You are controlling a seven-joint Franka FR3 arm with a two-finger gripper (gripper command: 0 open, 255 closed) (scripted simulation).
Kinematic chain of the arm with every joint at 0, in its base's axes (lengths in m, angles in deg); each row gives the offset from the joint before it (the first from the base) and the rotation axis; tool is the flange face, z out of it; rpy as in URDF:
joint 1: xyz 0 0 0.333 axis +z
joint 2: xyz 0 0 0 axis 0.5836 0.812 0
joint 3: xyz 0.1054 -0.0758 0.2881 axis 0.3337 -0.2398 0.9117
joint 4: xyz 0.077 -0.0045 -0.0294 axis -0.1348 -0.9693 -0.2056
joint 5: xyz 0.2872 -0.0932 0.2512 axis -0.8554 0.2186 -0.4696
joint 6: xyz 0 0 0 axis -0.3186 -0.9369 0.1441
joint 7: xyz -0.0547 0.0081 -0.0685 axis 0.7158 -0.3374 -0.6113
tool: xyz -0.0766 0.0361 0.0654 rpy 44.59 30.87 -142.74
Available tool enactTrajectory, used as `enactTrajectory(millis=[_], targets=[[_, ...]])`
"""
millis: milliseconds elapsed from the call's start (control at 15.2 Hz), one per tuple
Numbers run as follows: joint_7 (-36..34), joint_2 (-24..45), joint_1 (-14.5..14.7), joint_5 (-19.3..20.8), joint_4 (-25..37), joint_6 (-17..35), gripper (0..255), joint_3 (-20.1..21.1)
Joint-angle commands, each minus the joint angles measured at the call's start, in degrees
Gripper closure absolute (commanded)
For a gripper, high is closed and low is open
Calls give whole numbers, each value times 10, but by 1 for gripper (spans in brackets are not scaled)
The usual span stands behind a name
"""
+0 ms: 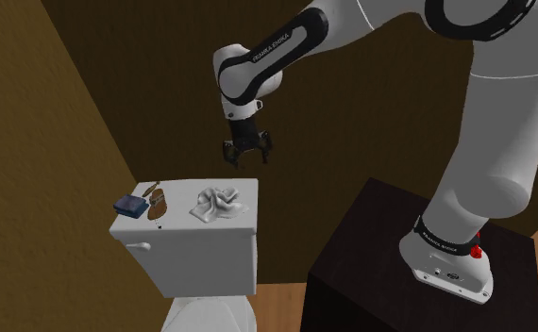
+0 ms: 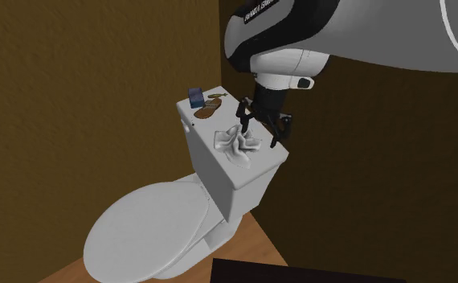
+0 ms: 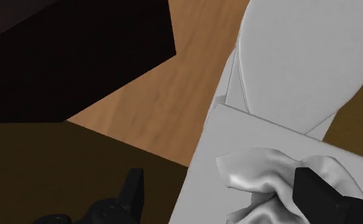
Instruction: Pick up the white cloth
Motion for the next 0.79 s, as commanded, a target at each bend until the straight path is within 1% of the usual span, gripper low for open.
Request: enactTrajectory(millis=[0, 396, 726], targets=[[-31, 51, 9, -1, 49, 1, 0, 1], [-95, 195, 25, -7, 196, -6, 0, -8], [-144, 328, 37, -15, 358, -37, 0, -18]])
